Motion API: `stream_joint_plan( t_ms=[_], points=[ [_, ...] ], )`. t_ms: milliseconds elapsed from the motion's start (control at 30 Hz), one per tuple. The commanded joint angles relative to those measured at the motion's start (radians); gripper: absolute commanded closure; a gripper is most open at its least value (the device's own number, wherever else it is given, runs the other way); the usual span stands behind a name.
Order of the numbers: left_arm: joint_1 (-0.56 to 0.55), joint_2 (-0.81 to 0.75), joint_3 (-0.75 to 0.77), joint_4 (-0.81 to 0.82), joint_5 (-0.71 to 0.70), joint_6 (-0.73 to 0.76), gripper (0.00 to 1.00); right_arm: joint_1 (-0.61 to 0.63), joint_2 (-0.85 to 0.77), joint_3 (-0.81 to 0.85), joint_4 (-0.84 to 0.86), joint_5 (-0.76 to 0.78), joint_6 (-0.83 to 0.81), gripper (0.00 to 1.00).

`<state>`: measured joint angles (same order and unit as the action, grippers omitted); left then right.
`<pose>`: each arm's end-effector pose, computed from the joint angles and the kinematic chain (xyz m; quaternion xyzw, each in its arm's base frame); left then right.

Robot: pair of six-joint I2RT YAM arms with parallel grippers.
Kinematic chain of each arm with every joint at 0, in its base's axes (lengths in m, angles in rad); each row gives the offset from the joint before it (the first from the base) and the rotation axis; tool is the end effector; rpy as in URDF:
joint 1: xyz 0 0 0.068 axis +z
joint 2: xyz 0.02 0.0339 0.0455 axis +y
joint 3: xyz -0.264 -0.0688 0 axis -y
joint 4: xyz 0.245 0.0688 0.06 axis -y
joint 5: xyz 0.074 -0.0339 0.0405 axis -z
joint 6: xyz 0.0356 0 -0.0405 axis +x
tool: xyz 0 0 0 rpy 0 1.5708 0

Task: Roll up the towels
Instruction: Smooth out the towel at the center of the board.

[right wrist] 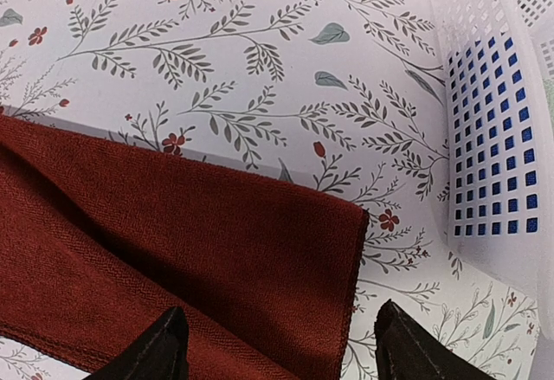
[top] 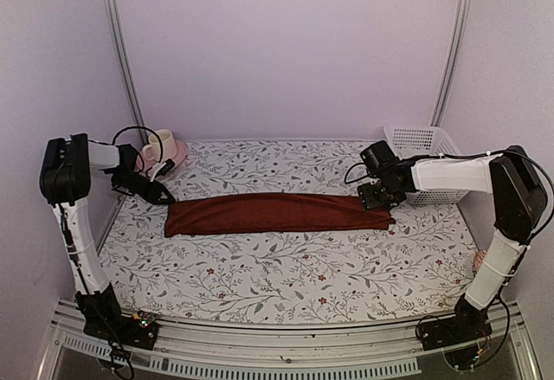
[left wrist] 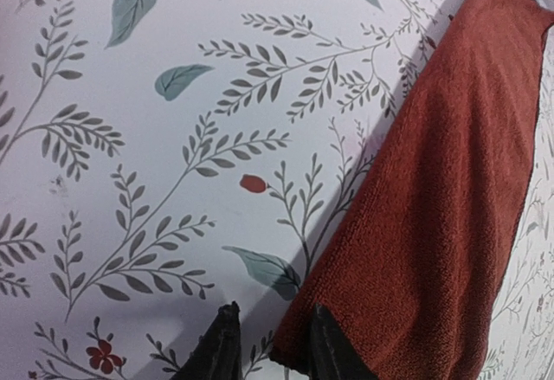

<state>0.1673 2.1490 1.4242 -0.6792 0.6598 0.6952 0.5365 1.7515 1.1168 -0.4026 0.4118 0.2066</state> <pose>0.4024 0.0458 0.1164 0.2720 0.9031 -0.2603 0.2065 0.3120 0.1690 0.1844 -0.1019 0.9403 -0.0901 0.3120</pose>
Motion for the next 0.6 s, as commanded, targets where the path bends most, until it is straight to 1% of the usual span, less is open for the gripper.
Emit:
stream_joint_plan(
  t_ms=[0,167,200,267,300,433,567],
  points=[
    [-0.003,0.04,-0.024,-0.094,-0.062,0.013,0.73,0.007,-0.017,-0.013,0.008,0.02,0.009,0.26],
    [0.004,0.038,-0.011,-0.123,-0.057,0.027,0.85,0.006,-0.017,-0.014,0.008,0.027,0.01,0.26],
    [0.005,0.041,-0.008,-0.131,-0.057,0.032,0.88,0.007,-0.016,-0.015,0.008,0.028,0.01,0.26],
    [0.005,0.044,-0.001,-0.146,-0.058,0.039,0.99,0.006,-0.016,-0.014,0.008,0.032,0.011,0.26],
    [0.005,0.046,0.001,-0.15,-0.059,0.041,1.0,0.007,-0.015,-0.014,0.008,0.036,0.012,0.26],
    [0.004,0.036,0.009,-0.117,-0.072,0.015,1.0,0.007,-0.012,-0.013,0.009,0.038,0.014,0.26],
    [-0.006,-0.027,-0.028,0.041,-0.125,-0.061,1.0,0.006,-0.005,-0.008,0.008,0.036,0.019,0.27]
  ],
)
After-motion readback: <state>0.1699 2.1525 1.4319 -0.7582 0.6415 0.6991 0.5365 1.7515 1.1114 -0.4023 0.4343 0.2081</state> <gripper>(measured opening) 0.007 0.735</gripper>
